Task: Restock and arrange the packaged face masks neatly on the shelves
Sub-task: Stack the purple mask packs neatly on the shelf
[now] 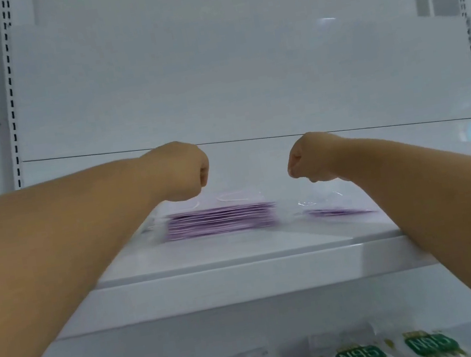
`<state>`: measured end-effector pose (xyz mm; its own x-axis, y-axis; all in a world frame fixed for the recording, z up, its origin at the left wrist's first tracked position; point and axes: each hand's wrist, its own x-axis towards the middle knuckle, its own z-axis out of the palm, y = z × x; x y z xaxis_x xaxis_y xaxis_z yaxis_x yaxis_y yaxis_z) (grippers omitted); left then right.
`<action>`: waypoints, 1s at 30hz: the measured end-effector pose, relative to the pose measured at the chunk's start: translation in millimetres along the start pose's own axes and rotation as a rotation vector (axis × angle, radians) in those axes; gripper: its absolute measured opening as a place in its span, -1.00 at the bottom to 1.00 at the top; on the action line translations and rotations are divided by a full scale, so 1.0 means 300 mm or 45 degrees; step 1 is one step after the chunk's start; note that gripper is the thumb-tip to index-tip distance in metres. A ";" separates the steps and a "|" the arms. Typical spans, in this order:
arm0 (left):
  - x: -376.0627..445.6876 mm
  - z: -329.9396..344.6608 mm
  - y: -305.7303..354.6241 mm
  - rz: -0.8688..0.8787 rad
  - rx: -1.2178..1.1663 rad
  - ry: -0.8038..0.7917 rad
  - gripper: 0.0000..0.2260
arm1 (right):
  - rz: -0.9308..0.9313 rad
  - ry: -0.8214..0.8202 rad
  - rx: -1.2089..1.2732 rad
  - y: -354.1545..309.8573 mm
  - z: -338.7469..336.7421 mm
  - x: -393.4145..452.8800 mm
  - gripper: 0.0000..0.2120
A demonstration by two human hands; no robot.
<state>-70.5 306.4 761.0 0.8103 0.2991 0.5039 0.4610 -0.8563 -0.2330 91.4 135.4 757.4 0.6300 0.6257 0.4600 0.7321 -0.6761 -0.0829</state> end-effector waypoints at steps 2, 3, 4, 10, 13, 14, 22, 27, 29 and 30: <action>0.007 -0.026 0.071 0.080 -0.034 -0.050 -0.76 | 0.003 -0.050 -0.004 0.048 -0.016 -0.034 -0.74; 0.015 -0.035 0.110 0.108 -0.050 -0.084 -0.79 | -0.004 -0.089 -0.014 0.074 -0.021 -0.050 -0.71; 0.026 -0.041 0.150 0.129 -0.066 -0.116 -0.82 | -0.011 -0.132 -0.048 0.099 -0.028 -0.066 -0.67; 0.107 -0.047 0.380 0.213 -0.143 -0.155 -0.82 | 0.005 -0.314 -0.289 0.255 -0.076 -0.127 -0.61; 0.148 -0.046 0.467 0.188 -0.174 -0.206 -0.80 | 0.005 -0.402 -0.238 0.329 -0.076 -0.115 -0.62; 0.165 -0.041 0.493 0.164 -0.210 -0.236 -0.79 | 0.020 -0.432 -0.227 0.350 -0.072 -0.103 -0.62; 0.344 0.050 0.668 -0.147 -0.219 -0.669 -0.67 | 0.114 -0.544 -0.284 0.496 0.027 0.017 -0.53; 0.406 0.123 0.739 -0.169 -0.158 -0.802 -0.72 | -0.023 -0.539 -0.133 0.539 0.084 0.074 -0.70; 0.416 0.141 0.721 -0.211 -0.317 -0.733 -0.76 | -0.003 -0.553 0.019 0.553 0.089 0.089 -0.65; 0.417 0.145 0.707 -0.239 -0.428 -0.685 -0.78 | 0.019 -0.545 0.128 0.555 0.090 0.090 -0.65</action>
<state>144.4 180.7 738.5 0.8350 0.5503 0.0047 0.5447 -0.8277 0.1346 237.5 50.3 732.2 0.6759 0.7352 0.0519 0.7303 -0.6585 -0.1821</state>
